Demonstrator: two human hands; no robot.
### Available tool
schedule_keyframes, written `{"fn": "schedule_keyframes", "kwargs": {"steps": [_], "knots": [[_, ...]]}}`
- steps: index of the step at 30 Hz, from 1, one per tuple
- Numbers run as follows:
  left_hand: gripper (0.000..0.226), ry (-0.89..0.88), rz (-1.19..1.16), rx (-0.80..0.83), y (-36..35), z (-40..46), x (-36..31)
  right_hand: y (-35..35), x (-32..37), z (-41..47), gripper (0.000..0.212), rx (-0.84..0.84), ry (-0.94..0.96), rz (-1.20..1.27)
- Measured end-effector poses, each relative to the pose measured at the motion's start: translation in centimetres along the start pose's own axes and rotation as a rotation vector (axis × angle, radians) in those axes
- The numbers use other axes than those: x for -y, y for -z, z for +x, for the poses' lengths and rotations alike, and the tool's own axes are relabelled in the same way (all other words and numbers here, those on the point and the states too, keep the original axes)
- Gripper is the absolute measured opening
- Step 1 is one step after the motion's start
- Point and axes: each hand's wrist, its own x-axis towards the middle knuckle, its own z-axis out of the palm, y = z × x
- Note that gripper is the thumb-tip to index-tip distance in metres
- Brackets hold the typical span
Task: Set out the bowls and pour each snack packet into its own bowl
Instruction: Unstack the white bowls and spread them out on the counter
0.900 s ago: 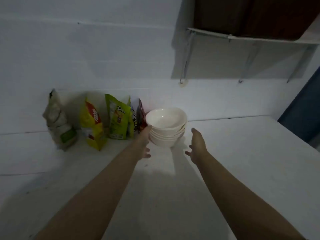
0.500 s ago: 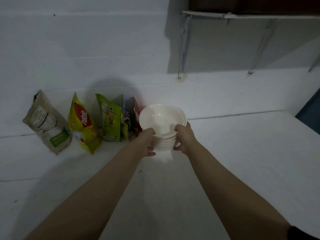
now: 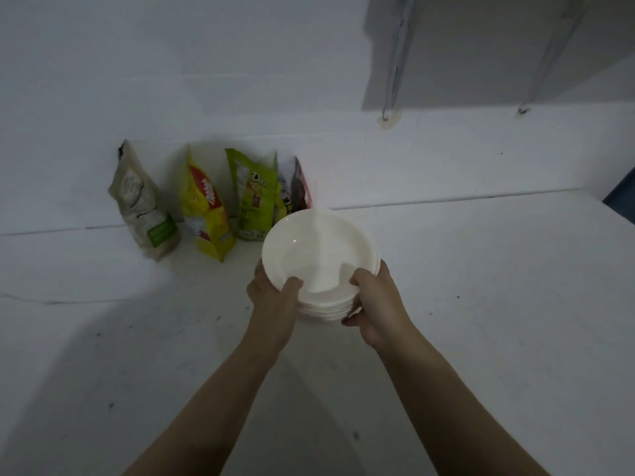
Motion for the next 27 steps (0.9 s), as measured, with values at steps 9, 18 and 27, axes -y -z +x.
{"fn": "schedule_keyframes", "kwargs": {"steps": [9,18,27], "knots": [[0.034,-0.111,-0.285,-0.169,18.0,-3.2,2.9,-13.2,-5.7,-9.1,0.055,0.173,-0.006,-0.113],[0.027,-0.114,-0.126,-0.318,37.2,-6.7,7.0,-28.1,-13.2,-17.6,0.064,0.387,-0.057,-0.247],[0.039,-0.047,-0.132,-0.39,44.6,-9.0,8.7,-34.4,-16.3,-21.6,0.058,0.445,0.018,-0.426]]}}
